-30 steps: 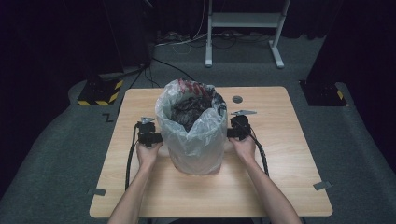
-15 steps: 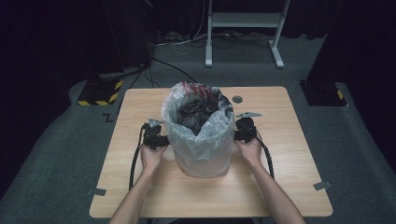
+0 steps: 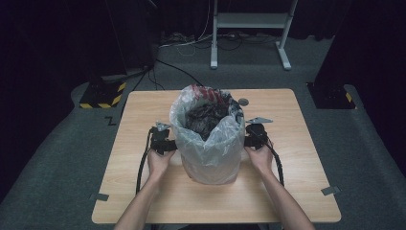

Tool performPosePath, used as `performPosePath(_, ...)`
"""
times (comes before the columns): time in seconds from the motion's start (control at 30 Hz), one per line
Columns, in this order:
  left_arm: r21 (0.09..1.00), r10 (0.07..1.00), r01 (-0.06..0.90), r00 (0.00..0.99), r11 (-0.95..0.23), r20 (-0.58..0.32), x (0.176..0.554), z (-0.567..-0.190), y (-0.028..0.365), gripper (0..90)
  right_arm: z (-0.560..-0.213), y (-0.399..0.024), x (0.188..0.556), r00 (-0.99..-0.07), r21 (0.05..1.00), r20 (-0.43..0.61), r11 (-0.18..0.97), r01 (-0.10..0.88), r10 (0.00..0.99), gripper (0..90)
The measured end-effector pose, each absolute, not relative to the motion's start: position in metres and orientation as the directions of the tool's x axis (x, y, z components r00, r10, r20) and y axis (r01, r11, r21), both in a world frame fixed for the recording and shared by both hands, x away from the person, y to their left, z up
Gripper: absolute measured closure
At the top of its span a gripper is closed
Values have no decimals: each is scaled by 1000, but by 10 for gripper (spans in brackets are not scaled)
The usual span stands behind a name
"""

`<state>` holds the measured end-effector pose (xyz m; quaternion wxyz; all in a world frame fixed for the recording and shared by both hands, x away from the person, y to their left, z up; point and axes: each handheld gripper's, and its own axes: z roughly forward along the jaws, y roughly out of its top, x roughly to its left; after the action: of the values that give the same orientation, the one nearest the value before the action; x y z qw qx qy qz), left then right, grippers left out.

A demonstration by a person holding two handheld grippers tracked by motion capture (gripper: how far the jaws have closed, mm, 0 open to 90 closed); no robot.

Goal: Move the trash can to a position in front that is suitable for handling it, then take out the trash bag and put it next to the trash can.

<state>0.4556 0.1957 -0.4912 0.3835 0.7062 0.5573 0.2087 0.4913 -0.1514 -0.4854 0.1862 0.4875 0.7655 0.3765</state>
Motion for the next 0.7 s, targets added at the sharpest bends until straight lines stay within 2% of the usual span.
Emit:
performPosePath(0.03, 767, 951, 638, 274, -67, -144, 456, -493, 202, 167, -489, -159, 491, -446, 749, 88, 235, 619, 891, 272)
performPosePath(0.1, 761, 956, 645, 258, -65, -137, 455, -494, 205, 170, -493, -164, 491, -436, 746, 82, 235, 623, 896, 271)
performPosePath(0.23, 738, 976, 671, 200, -71, -89, 454, -500, 225, 156, -511, -204, 486, -339, 730, 83, 175, 661, 937, 278)
performPosePath(0.3, 710, 984, 700, 172, -84, -54, 455, -504, 233, 152, -514, -210, 485, -323, 725, 75, 171, 667, 943, 278)
performPosePath(0.33, 683, 989, 723, 148, -103, -8, 457, -509, 239, 151, -520, -219, 483, -310, 724, 37, 188, 663, 950, 272)
performPosePath(0.37, 683, 989, 723, 148, -103, -8, 457, -509, 239, 151, -520, -219, 483, -310, 724, 37, 188, 663, 950, 272)
performPosePath(0.4, 658, 992, 744, 124, -117, 36, 457, -516, 243, 151, -523, -222, 480, -319, 742, -17, 226, 631, 947, 259)
performPosePath(0.47, 681, 993, 728, 120, -82, -8, 454, -522, 249, 137, -524, -225, 479, -328, 744, -19, 233, 627, 944, 250)
performPosePath(0.6, 730, 993, 679, 117, -77, -4, 449, -528, 253, 140, -524, -225, 479, -336, 743, -17, 237, 626, 942, 239)
performPosePath(0.7, 731, 993, 678, 120, -78, -5, 447, -528, 255, 151, -524, -225, 479, -333, 742, -17, 235, 628, 943, 233)
